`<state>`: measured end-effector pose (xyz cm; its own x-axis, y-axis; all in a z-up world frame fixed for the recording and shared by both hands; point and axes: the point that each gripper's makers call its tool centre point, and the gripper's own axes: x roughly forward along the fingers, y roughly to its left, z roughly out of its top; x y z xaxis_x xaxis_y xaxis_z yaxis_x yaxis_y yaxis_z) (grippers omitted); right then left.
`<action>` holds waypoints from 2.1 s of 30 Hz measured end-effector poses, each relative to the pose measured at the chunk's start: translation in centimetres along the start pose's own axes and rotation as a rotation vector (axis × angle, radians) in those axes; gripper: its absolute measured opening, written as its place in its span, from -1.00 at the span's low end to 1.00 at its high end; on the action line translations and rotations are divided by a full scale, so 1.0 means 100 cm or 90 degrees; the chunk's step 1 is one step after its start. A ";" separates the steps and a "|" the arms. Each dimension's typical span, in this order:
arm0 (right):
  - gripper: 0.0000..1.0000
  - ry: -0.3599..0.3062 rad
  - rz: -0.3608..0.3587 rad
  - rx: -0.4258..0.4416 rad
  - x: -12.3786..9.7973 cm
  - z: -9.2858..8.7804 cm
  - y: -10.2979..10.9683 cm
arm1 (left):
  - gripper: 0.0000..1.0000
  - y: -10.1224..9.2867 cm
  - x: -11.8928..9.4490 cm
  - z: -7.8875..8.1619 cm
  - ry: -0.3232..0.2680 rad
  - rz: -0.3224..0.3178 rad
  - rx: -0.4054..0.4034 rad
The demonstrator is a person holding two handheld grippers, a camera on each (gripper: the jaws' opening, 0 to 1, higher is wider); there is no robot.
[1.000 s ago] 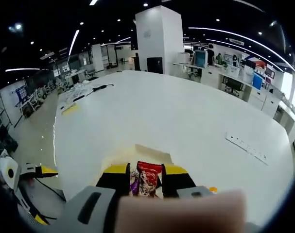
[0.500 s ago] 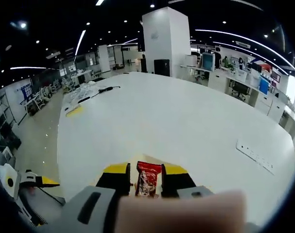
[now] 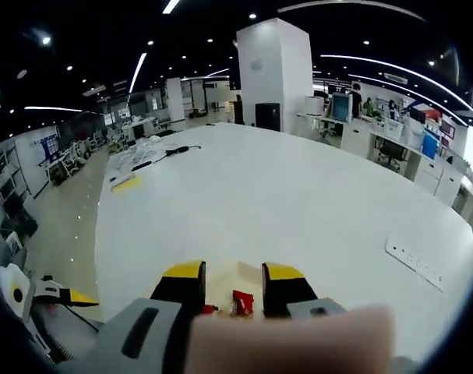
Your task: Place the target food into the container with the food tongs after gripping and lifting it, then release it inside without dropping or visibly crushing the food.
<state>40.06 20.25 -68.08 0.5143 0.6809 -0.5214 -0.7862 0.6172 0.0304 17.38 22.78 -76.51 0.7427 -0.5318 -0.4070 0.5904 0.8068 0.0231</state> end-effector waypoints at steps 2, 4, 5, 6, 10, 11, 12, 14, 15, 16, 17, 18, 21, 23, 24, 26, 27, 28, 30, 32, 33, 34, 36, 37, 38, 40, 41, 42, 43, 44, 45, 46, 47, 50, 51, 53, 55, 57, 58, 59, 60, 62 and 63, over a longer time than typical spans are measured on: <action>-0.44 0.000 0.001 0.006 -0.002 -0.001 -0.002 | 0.92 0.000 0.000 0.000 0.001 -0.001 0.000; -0.44 0.000 -0.001 0.009 -0.005 -0.003 -0.004 | 0.92 0.000 0.000 -0.001 0.003 -0.001 0.000; -0.44 -0.001 -0.004 0.008 -0.006 -0.003 -0.006 | 0.92 0.000 0.000 -0.001 0.003 -0.001 0.000; -0.43 0.001 -0.003 0.011 -0.007 -0.005 -0.007 | 0.92 -0.001 0.000 -0.001 0.004 -0.001 0.000; -0.43 0.001 -0.018 0.015 -0.018 -0.015 -0.017 | 0.92 0.000 0.001 -0.001 0.005 -0.002 0.000; -0.43 -0.004 -0.029 0.015 -0.021 -0.016 -0.021 | 0.92 0.000 0.001 -0.001 0.007 -0.002 0.000; -0.44 -0.006 -0.041 0.019 -0.026 -0.019 -0.028 | 0.92 0.000 0.001 -0.001 0.008 -0.002 0.000; -0.43 -0.006 -0.055 0.037 -0.035 -0.027 -0.041 | 0.92 0.000 0.001 -0.001 0.007 -0.003 0.000; -0.43 -0.008 -0.067 0.043 -0.042 -0.031 -0.048 | 0.92 -0.001 0.001 -0.001 0.007 -0.004 0.000; -0.43 -0.008 -0.071 0.048 -0.044 -0.033 -0.051 | 0.92 -0.001 0.001 -0.001 0.008 -0.005 0.000; -0.43 -0.010 -0.078 0.056 -0.049 -0.037 -0.056 | 0.91 -0.001 0.001 -0.001 0.008 -0.007 0.000; -0.43 -0.002 -0.094 0.064 -0.059 -0.047 -0.067 | 0.91 -0.002 0.001 -0.002 0.009 -0.008 0.000; -0.42 0.010 -0.119 0.080 -0.074 -0.064 -0.083 | 0.92 -0.002 0.002 -0.002 0.010 -0.009 0.001; -0.42 0.010 -0.135 0.101 -0.087 -0.075 -0.094 | 1.00 -0.001 0.002 -0.002 0.010 -0.005 0.005; -0.41 0.006 -0.143 0.111 -0.092 -0.079 -0.099 | 0.99 0.000 0.002 -0.001 0.011 -0.001 0.006; -0.40 -0.007 -0.156 0.136 -0.106 -0.086 -0.110 | 0.99 -0.001 0.003 -0.006 0.027 -0.007 0.003; -0.40 -0.010 -0.161 0.143 -0.110 -0.088 -0.114 | 0.99 -0.001 0.003 -0.005 0.027 -0.007 0.004; -0.40 -0.010 -0.165 0.150 -0.114 -0.091 -0.117 | 0.99 -0.001 0.003 -0.005 0.025 -0.008 0.004; -0.40 -0.011 -0.177 0.155 -0.122 -0.097 -0.123 | 0.99 -0.001 0.003 -0.005 0.024 -0.008 0.005; -0.39 -0.009 -0.185 0.160 -0.129 -0.103 -0.125 | 0.99 -0.001 0.003 -0.005 0.025 -0.007 0.005; -0.39 -0.008 -0.189 0.160 -0.131 -0.105 -0.124 | 0.99 -0.001 0.003 -0.005 0.025 -0.007 0.004; -0.39 -0.005 -0.193 0.165 -0.134 -0.109 -0.126 | 0.99 -0.001 0.003 -0.005 0.026 -0.007 0.004; -0.39 0.000 -0.202 0.172 -0.139 -0.117 -0.130 | 0.99 -0.001 0.003 -0.006 0.028 -0.008 0.005; -0.39 0.003 -0.205 0.177 -0.140 -0.120 -0.131 | 0.99 -0.001 0.003 -0.006 0.029 -0.008 0.005; -0.39 0.004 -0.209 0.183 -0.142 -0.124 -0.133 | 0.99 -0.001 0.003 -0.006 0.029 -0.008 0.005; -0.39 0.007 -0.213 0.189 -0.143 -0.128 -0.134 | 0.99 -0.001 0.003 -0.006 0.029 -0.008 0.005; -0.39 0.010 -0.216 0.192 -0.145 -0.132 -0.136 | 0.99 -0.001 0.003 -0.006 0.030 -0.008 0.005; -0.39 0.012 -0.219 0.197 -0.146 -0.136 -0.138 | 0.99 -0.001 0.003 -0.006 0.032 -0.008 0.005; -0.39 0.014 -0.221 0.201 -0.146 -0.138 -0.139 | 0.99 -0.001 0.003 -0.006 0.032 -0.008 0.005; -0.39 0.015 -0.222 0.203 -0.147 -0.141 -0.140 | 0.99 -0.001 0.003 -0.006 0.032 -0.008 0.005; -0.39 0.016 -0.225 0.206 -0.148 -0.144 -0.142 | 0.99 -0.001 0.003 -0.007 0.033 -0.008 0.005; -0.39 0.018 -0.226 0.208 -0.149 -0.146 -0.142 | 0.99 -0.001 0.003 -0.007 0.035 -0.009 0.005; -0.39 0.024 -0.230 0.209 -0.150 -0.149 -0.144 | 0.99 -0.001 0.003 -0.008 0.038 -0.009 0.005; -0.39 0.033 -0.235 0.216 -0.152 -0.157 -0.148 | 0.99 -0.001 0.003 -0.009 0.041 -0.009 0.005; -0.39 0.034 -0.239 0.218 -0.153 -0.159 -0.151 | 0.99 -0.001 0.004 -0.009 0.042 -0.009 0.006; -0.39 0.037 -0.241 0.226 -0.154 -0.162 -0.153 | 0.99 -0.001 0.004 -0.009 0.043 -0.010 0.006; -0.39 0.040 -0.243 0.232 -0.154 -0.165 -0.156 | 0.99 -0.001 0.004 -0.009 0.044 -0.010 0.005; -0.39 0.042 -0.245 0.238 -0.154 -0.168 -0.158 | 0.99 -0.001 0.004 -0.010 0.045 -0.010 0.005; -0.39 0.042 -0.251 0.238 -0.154 -0.170 -0.160 | 0.99 -0.001 0.004 -0.010 0.046 -0.010 0.005; -0.39 0.043 -0.250 0.239 -0.154 -0.171 -0.161 | 0.99 -0.001 0.004 -0.010 0.047 -0.010 0.005; -0.39 0.046 -0.249 0.245 -0.152 -0.173 -0.161 | 0.99 -0.001 0.004 -0.010 0.047 -0.011 0.006; -0.39 0.049 -0.251 0.244 -0.151 -0.176 -0.162 | 0.99 -0.002 0.004 -0.009 0.044 -0.011 0.007; -0.39 0.051 -0.250 0.247 -0.149 -0.179 -0.162 | 0.99 -0.001 0.004 -0.009 0.044 -0.011 0.007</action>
<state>39.02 -6.97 -76.06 0.7042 0.3475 -0.6191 -0.3492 0.9288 0.1242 17.29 22.70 -77.54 0.7088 -0.5259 -0.4701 0.6068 0.7945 0.0261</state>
